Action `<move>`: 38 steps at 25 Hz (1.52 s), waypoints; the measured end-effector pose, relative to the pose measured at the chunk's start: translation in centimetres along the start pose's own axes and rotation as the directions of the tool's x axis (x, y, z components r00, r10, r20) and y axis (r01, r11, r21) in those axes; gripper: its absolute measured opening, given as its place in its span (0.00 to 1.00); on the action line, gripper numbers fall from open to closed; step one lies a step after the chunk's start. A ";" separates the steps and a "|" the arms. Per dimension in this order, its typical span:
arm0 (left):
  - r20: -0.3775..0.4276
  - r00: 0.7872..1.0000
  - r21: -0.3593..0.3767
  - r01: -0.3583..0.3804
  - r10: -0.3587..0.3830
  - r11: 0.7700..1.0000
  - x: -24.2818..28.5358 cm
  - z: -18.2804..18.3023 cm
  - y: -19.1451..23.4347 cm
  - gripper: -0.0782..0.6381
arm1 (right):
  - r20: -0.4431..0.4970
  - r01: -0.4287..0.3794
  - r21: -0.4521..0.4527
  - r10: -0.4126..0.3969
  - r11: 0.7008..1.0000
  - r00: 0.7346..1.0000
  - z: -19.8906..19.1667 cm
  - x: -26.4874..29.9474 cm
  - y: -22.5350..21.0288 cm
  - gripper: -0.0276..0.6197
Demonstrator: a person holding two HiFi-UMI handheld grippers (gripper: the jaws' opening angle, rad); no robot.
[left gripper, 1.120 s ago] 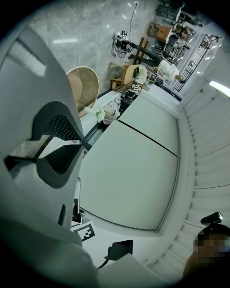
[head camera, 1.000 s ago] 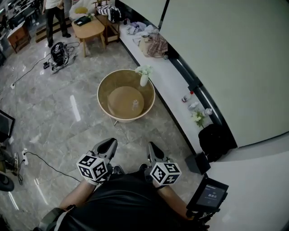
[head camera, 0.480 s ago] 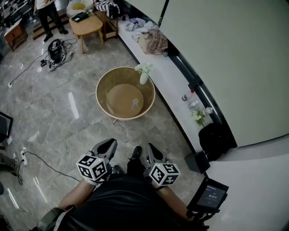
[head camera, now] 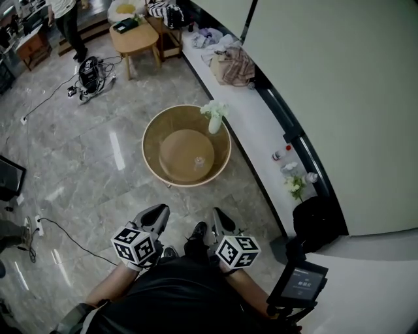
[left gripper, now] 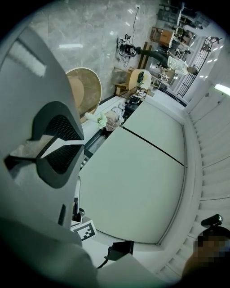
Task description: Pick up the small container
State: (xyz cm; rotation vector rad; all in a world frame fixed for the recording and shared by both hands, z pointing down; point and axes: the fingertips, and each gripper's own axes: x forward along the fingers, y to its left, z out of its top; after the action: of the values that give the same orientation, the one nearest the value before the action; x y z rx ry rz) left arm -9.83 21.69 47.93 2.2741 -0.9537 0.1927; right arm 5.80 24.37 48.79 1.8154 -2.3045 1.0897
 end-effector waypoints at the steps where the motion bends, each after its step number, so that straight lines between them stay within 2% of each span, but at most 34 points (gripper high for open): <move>1: -0.002 1.000 -0.002 -0.002 0.002 1.000 0.0 0.1 0.0 0.15 | -0.005 -0.003 0.000 0.003 1.000 1.000 0.0 0.2 0.1 0.05; 4: -0.006 1.000 -0.003 -0.009 0.009 1.000 0.2 0.3 -0.2 0.15 | -0.019 -0.015 0.003 0.015 1.000 1.000 0.1 0.6 0.1 0.05; 8: -0.013 0.999 -0.001 -0.042 0.042 0.999 4.8 1.4 -0.3 0.15 | -0.030 -0.035 0.021 0.035 0.999 0.999 2.6 2.9 -3.9 0.05; 15: -0.007 0.998 0.014 -0.066 0.066 0.998 7.8 2.8 -1.8 0.15 | -0.027 -0.062 0.050 0.063 0.997 0.998 4.9 4.1 -6.9 0.05; 24: -0.006 0.996 0.039 -0.091 0.091 0.995 8.8 4.0 -2.4 0.15 | 0.000 -0.085 0.077 0.086 0.993 0.996 6.4 4.6 -7.9 0.05; 31: -0.016 0.996 0.020 -0.083 0.083 0.996 10.2 4.7 -1.0 0.15 | -0.006 -0.068 0.083 0.069 0.994 0.998 6.9 6.1 -8.3 0.05; 38: -0.013 0.998 0.029 -0.053 0.053 0.998 13.6 6.7 0.8 0.15 | 0.011 -0.013 0.078 0.012 0.997 1.000 8.8 8.3 -9.9 0.05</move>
State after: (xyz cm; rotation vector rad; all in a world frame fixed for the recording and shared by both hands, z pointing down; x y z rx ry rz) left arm -1.33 9.13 48.13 2.2718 -1.0106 0.2464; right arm 15.06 11.91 50.61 1.8390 -2.3139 1.1921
